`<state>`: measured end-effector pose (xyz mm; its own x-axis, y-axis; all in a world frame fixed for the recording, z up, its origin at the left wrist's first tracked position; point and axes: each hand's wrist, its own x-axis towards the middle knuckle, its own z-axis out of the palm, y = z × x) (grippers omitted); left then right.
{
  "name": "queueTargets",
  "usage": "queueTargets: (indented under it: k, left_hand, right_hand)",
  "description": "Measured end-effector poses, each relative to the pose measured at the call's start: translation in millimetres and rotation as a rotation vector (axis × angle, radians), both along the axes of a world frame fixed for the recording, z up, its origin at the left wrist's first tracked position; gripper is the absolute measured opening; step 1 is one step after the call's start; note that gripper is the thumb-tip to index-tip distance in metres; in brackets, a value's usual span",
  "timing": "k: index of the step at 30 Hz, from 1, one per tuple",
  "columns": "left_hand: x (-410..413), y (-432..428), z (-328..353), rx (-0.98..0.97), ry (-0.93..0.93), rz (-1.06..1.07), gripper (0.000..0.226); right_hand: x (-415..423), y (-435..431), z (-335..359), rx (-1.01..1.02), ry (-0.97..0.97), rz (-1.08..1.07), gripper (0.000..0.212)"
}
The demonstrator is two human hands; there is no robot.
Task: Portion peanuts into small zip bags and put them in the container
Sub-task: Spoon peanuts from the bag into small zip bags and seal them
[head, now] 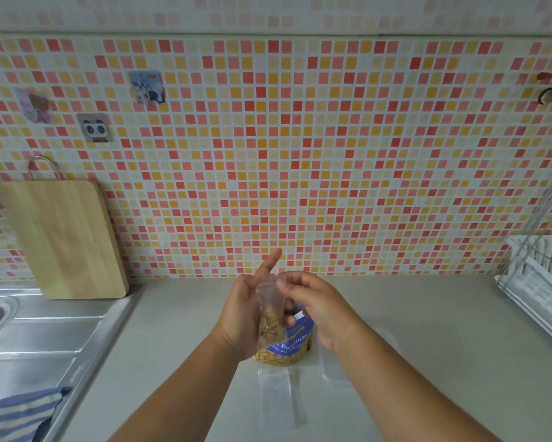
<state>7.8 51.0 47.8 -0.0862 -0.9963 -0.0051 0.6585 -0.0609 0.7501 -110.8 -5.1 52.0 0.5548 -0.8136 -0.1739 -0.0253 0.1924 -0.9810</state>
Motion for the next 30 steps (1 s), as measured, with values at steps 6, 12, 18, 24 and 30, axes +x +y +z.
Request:
queueTargets:
  k: [6,12,18,24,30]
  left_hand:
    - [-5,4,-3,-0.047,-0.072,-0.009,0.051]
    - [-4,1,-10,0.051,-0.469,0.261,0.036]
    - [-4,4,-8,0.025,-0.557,0.261,0.034]
    - [26,27,-72,0.592,-0.823,-0.101,0.041]
    - [-2,27,-173,0.64,-1.56,0.025,0.074]
  right_hand:
    - [-5,8,-2,0.027,-0.023,-0.04,0.019]
    - [-7,6,-11,-0.21,0.072,-0.282,0.013]
    - [-15,6,-17,-0.288,0.056,-0.319,0.016]
    - [-53,18,-61,0.145,0.395,0.047,0.026]
    - [-45,35,-157,-0.011,0.893,-0.1,0.026]
